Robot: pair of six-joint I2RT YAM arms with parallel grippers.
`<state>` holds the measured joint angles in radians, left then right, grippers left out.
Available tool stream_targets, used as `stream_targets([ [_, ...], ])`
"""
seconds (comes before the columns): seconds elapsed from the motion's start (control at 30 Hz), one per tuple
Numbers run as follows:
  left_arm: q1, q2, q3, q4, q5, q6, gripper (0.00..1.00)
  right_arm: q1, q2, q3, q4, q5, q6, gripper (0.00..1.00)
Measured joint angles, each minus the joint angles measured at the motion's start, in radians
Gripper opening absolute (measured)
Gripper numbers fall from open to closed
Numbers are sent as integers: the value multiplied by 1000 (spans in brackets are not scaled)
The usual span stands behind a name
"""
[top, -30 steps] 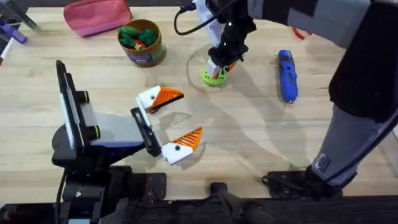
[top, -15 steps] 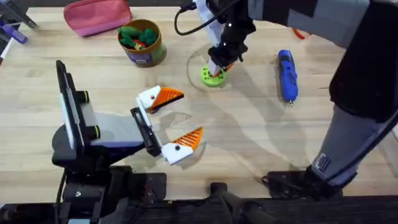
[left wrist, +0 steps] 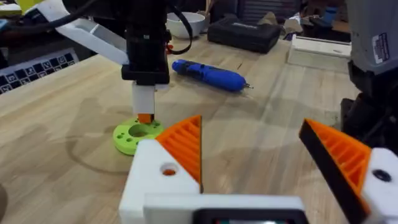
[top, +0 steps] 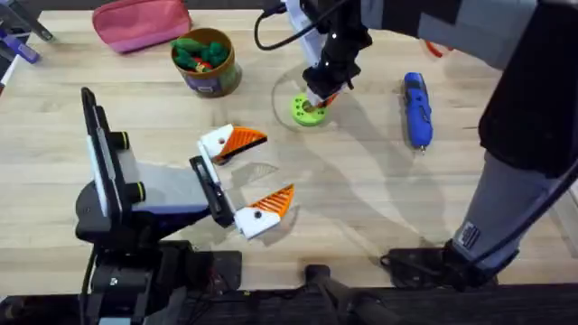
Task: Pick up the gripper from the table and insert it into the empty holder that is missing its gripper. Then pick up a screw, insert it into the mounting hole, and use the screwdriver to tighten it. Finally, clean up the table by picking up the vegetable and placing it into the bucket.
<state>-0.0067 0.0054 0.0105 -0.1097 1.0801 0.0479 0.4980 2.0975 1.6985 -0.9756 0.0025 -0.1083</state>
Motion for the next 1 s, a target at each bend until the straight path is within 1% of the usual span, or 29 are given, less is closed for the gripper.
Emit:
stream_targets([
  [0.63,0,0,0,0,0,0,985,1,-16,-10,-6,-5,-1,5],
  [0.77,0,0,0,0,0,0,985,1,-70,-17,-12,-7,-1,5],
  [1.0,0,0,0,0,0,0,985,1,-209,-17,-24,24,-1,5],
])
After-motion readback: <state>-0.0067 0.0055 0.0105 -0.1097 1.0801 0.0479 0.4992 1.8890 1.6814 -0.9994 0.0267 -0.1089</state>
